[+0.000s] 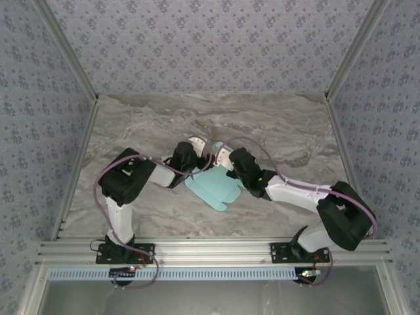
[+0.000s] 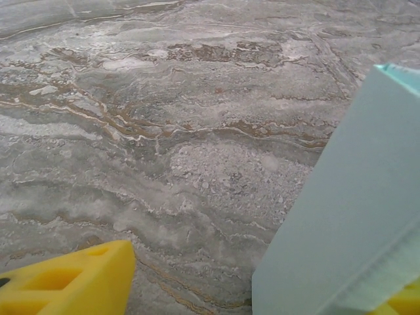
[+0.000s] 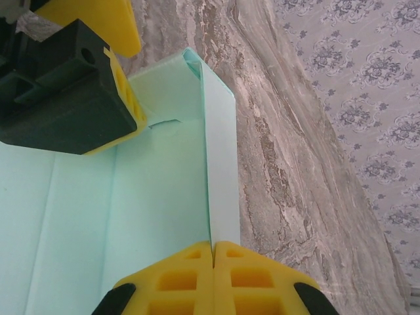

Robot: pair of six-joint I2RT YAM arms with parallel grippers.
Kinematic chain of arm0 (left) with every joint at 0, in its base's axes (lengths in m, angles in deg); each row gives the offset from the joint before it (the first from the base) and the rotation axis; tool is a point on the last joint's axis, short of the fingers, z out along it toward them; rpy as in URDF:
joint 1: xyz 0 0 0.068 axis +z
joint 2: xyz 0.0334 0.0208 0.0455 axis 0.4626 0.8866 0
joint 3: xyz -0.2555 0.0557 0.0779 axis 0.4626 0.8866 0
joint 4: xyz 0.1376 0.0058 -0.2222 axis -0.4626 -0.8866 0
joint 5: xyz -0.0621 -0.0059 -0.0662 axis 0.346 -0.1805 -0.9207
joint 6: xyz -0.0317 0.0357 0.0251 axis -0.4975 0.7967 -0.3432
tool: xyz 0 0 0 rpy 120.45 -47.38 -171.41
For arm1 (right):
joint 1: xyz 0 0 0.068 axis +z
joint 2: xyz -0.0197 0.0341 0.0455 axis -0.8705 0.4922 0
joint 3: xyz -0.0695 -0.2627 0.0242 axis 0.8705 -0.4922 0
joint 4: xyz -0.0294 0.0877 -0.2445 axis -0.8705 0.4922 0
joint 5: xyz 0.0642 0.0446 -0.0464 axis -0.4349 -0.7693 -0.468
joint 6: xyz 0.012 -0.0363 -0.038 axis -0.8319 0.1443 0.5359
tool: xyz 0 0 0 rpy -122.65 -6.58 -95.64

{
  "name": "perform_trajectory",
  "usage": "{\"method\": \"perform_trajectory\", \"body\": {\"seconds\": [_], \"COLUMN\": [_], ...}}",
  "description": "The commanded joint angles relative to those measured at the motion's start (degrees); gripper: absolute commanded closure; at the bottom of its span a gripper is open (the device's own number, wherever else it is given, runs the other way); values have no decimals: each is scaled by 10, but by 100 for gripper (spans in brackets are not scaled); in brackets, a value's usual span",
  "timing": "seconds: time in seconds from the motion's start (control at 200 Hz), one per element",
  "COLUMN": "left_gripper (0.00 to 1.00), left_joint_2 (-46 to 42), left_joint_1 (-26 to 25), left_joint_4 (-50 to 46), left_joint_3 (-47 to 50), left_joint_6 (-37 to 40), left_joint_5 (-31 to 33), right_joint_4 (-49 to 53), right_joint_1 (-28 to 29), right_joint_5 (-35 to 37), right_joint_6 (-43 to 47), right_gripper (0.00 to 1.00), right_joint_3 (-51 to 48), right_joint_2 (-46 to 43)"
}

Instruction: Fold the paper box

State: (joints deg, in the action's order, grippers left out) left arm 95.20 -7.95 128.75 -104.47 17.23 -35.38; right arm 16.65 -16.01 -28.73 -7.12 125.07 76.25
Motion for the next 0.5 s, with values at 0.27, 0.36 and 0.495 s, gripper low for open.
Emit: {"method": "perform_trajectory", "body": {"seconds": [0.27,0.36,0.495], "left_gripper": [25,26,36], "left_joint_2": [-36,-38,-34], "left_joint_1": [13,14,14], "left_joint_4": [-25,-46,-76], "left_joint_3": [-39,-51,-64], "left_joint_6": [7,1,-2], "left_joint_5": [-54,-46,-29], "right_joint_4": [53,53,53], "right_joint_1": [0,0,0], "right_joint_5": [-29,-29,-30], "right_joint_6": [2,2,1], "right_gripper": [100,100,100], "right_joint_3": [5,5,5], "right_joint_2": [-5,-6,-6]}}
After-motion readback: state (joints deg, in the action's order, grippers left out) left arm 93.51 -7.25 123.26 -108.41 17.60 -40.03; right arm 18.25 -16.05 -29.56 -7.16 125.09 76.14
